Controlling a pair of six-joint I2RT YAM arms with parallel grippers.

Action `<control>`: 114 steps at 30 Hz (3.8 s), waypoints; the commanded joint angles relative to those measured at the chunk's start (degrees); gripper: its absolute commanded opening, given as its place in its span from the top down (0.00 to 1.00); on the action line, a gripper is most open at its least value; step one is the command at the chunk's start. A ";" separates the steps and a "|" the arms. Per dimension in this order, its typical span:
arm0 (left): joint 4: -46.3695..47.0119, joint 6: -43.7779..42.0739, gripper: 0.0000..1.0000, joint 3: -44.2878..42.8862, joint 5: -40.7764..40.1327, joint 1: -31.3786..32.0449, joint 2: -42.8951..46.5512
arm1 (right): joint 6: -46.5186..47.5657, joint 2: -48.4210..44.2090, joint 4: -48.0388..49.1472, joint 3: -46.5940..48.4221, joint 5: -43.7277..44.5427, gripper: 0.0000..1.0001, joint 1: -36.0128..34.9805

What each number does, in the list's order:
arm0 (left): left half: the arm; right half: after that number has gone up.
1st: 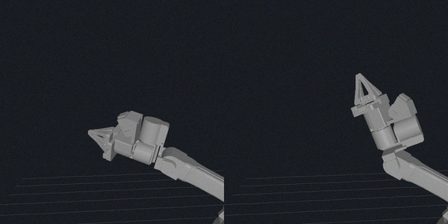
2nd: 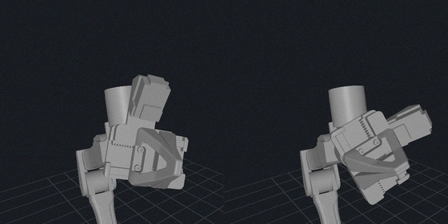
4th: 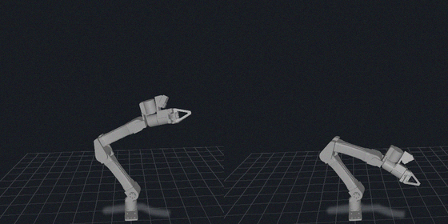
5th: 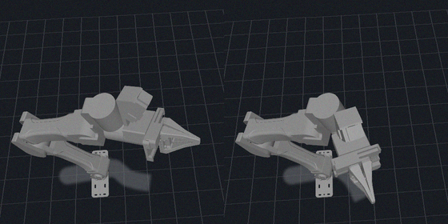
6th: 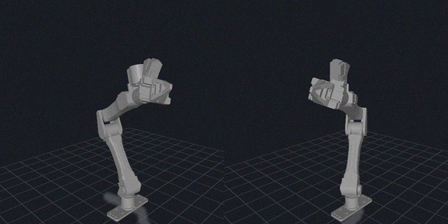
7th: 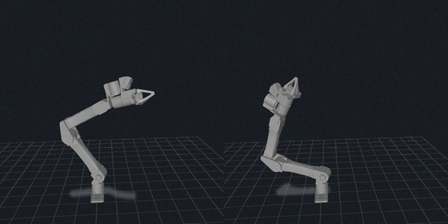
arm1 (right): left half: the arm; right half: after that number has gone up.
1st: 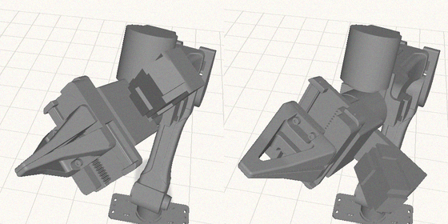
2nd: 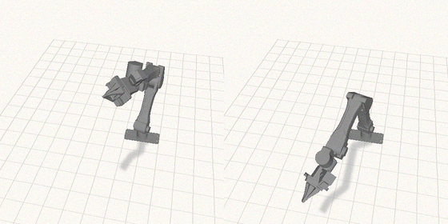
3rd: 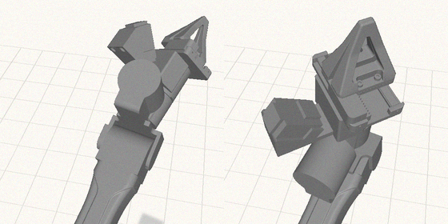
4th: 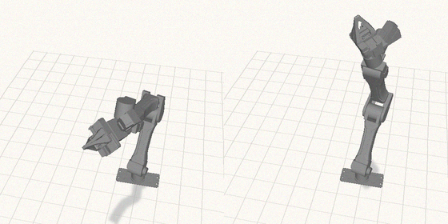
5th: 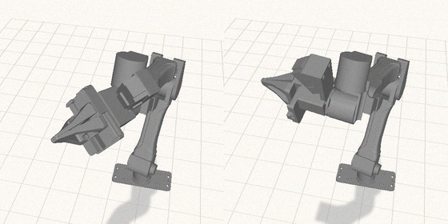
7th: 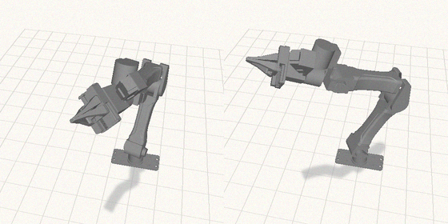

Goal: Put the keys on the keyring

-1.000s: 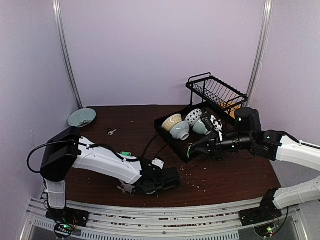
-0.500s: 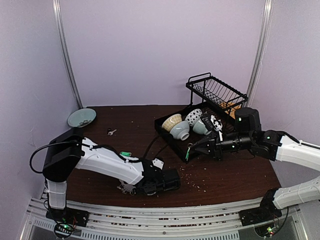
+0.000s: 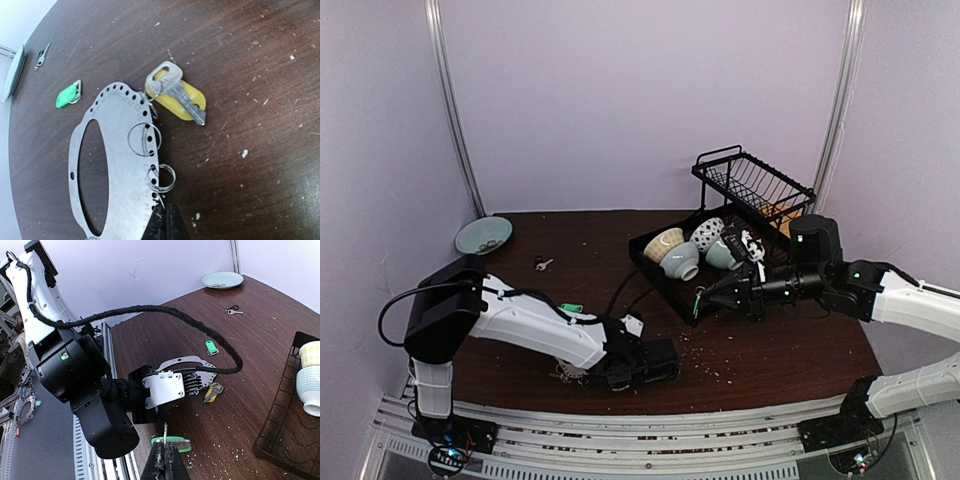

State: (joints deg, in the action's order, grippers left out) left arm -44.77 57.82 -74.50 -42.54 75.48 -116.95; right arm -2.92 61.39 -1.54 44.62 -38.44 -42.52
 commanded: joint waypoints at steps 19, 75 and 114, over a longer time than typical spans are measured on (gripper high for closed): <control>40.46 -45.26 1.00 24.65 29.48 -0.18 39.10 | -0.55 -1.27 1.21 0.18 -1.93 1.00 -0.36; 68.10 -78.60 1.00 15.54 3.11 9.60 35.24 | -10.27 -3.19 -8.30 14.67 -3.40 1.00 -8.23; 75.51 -82.08 1.00 18.65 3.56 10.89 32.22 | -15.08 1.62 -5.18 9.01 -0.95 1.00 -8.58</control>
State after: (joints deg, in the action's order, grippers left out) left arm 26.15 -22.85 -54.43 -38.59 85.86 -84.16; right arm -15.35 62.70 -10.15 53.80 -39.68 -50.78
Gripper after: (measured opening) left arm 0.005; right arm 0.016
